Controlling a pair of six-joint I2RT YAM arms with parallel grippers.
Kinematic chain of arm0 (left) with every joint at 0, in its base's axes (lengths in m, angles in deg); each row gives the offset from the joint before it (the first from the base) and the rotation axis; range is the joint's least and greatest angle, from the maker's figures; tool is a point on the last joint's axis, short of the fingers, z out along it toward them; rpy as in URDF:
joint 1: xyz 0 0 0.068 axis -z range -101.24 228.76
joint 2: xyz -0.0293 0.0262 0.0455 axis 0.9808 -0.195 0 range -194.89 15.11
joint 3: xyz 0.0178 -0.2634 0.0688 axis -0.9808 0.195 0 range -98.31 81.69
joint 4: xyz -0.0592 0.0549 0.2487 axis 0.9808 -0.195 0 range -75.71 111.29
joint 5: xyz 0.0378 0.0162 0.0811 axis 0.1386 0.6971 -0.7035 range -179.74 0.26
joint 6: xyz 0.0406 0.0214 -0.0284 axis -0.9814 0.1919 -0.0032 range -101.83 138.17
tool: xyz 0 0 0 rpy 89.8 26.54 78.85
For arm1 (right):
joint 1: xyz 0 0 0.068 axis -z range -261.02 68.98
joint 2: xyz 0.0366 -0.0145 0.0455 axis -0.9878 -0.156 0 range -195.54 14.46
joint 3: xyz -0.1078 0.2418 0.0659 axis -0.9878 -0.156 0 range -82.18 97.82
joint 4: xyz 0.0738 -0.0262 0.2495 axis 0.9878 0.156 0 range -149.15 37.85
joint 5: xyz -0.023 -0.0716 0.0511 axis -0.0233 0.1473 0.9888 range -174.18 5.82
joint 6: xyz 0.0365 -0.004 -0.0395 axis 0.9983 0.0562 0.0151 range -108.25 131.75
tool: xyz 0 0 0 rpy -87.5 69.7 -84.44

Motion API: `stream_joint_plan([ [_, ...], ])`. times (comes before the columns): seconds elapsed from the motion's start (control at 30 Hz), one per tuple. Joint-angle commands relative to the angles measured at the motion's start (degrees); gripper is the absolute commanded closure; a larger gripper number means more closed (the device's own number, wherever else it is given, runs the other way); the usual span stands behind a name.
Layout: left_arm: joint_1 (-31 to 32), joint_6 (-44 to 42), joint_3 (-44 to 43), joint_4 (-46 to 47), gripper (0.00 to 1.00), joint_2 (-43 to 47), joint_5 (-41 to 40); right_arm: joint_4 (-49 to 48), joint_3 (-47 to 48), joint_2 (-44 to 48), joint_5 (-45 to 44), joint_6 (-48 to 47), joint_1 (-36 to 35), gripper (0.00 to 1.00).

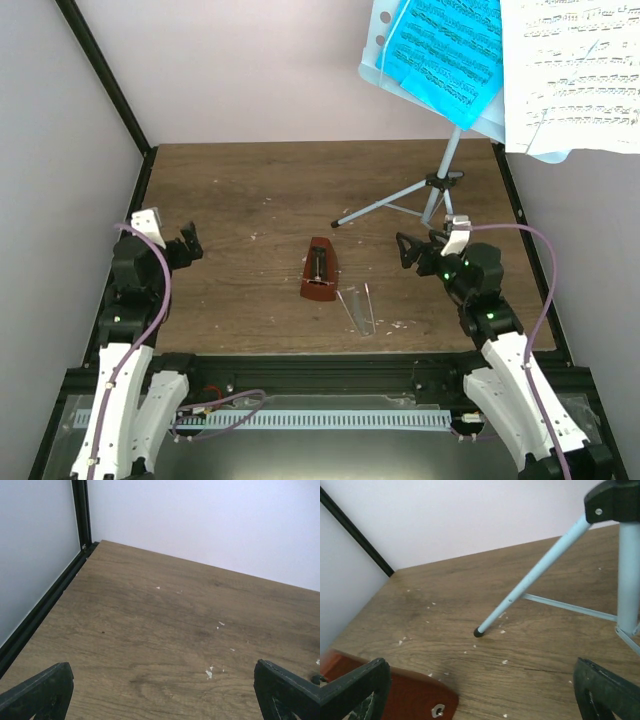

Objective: Pack up the instrument practice props

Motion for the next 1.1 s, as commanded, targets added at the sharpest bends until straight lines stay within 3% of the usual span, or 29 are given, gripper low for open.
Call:
stream_joint_plan([
  [0.0,0.1,0.9,-3.0,-2.2,0.00,-2.0,-0.3,-1.6,0.8,1.5,3.5,1.0,0.3,0.00],
  [0.2,0.1,0.2,-1.9,-0.7,0.00,-3.1,2.7,-2.4,1.7,1.8,3.9,4.5,0.3,0.00],
  [0.3,0.2,-1.8,-1.0,0.2,0.00,-2.9,8.1,-2.9,2.7,1.3,9.1,4.4,0.4,0.00],
  [0.47,2.2,-0.9,-0.7,2.9,0.01,-5.2,31.2,-1.4,5.3,-2.7,21.0,3.6,0.3,0.00],
  [0.5,3.0,0.8,-0.3,4.5,0.06,-5.8,36.0,-1.5,5.2,-3.3,23.6,3.9,0.3,0.00],
  [0.57,6.3,4.9,0.6,8.2,0.12,-7.2,44.7,-2.8,3.8,-3.6,29.0,4.4,-0.2,0.00],
  [0.63,11.0,8.5,1.8,11.6,0.13,-7.9,49.3,-4.9,1.4,-2.7,33.9,4.4,-1.3,0.00],
  [0.83,21.7,13.2,1.8,14.7,0.06,-12.3,51.4,-9.3,-4.4,1.8,37.2,2.8,-6.0,0.00],
  [1.07,27.7,9.9,-9.7,8.7,0.06,-27.8,48.4,-23.1,-7.6,-2.0,33.0,1.1,-8.5,0.00],
])
